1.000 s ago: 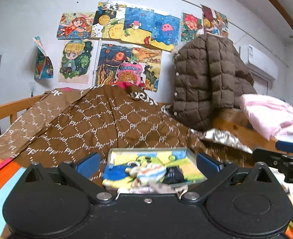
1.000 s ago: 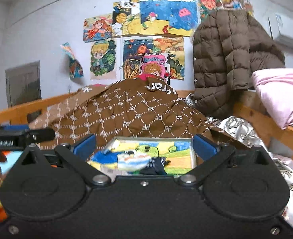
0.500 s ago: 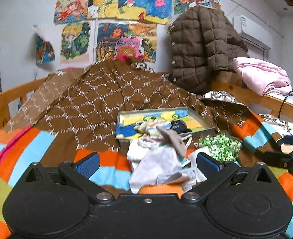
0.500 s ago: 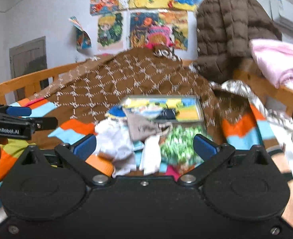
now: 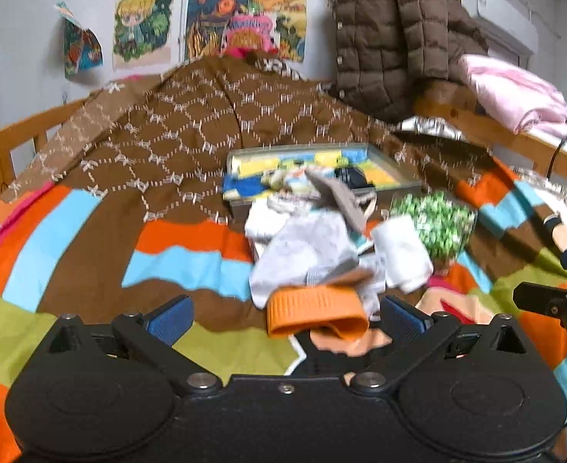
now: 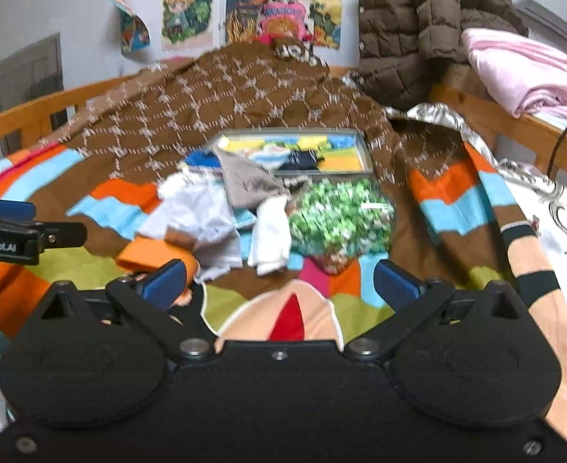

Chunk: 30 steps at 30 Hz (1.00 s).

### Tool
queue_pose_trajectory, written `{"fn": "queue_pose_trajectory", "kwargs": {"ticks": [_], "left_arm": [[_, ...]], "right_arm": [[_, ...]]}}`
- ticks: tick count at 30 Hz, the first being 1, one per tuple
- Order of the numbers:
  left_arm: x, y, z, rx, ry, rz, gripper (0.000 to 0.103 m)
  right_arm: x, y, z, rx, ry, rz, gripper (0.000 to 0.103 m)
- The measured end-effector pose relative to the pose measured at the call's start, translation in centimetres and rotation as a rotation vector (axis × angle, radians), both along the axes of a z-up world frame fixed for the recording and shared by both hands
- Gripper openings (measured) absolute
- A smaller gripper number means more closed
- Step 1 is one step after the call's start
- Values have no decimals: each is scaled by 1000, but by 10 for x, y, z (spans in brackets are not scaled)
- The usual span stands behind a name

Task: Organize soft objects
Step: 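Withdraw both open tools from the tray back toward the pile, then grasp the orange rubbery item with the left tool while the right tool grasps a white cloth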

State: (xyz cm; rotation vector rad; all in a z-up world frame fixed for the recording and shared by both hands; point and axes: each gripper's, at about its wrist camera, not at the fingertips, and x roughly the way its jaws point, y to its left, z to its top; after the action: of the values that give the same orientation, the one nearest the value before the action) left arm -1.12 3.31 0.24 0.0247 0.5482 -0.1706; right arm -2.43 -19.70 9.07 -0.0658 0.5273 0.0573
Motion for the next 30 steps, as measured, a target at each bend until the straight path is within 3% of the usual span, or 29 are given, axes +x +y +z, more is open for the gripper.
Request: {"fn": "queue_pose_trajectory", "kwargs": {"ticks": [14, 25, 30], "left_arm": [[18, -5, -23, 28, 109, 13, 102], [31, -6, -32, 15, 154, 19, 102], [40, -7, -37, 48, 173, 14, 102]], "right_arm": [[21, 1, -29, -5, 135, -48, 103], [31, 5, -37, 4, 165, -35, 103], [40, 6, -44, 0, 181, -29, 103]]}}
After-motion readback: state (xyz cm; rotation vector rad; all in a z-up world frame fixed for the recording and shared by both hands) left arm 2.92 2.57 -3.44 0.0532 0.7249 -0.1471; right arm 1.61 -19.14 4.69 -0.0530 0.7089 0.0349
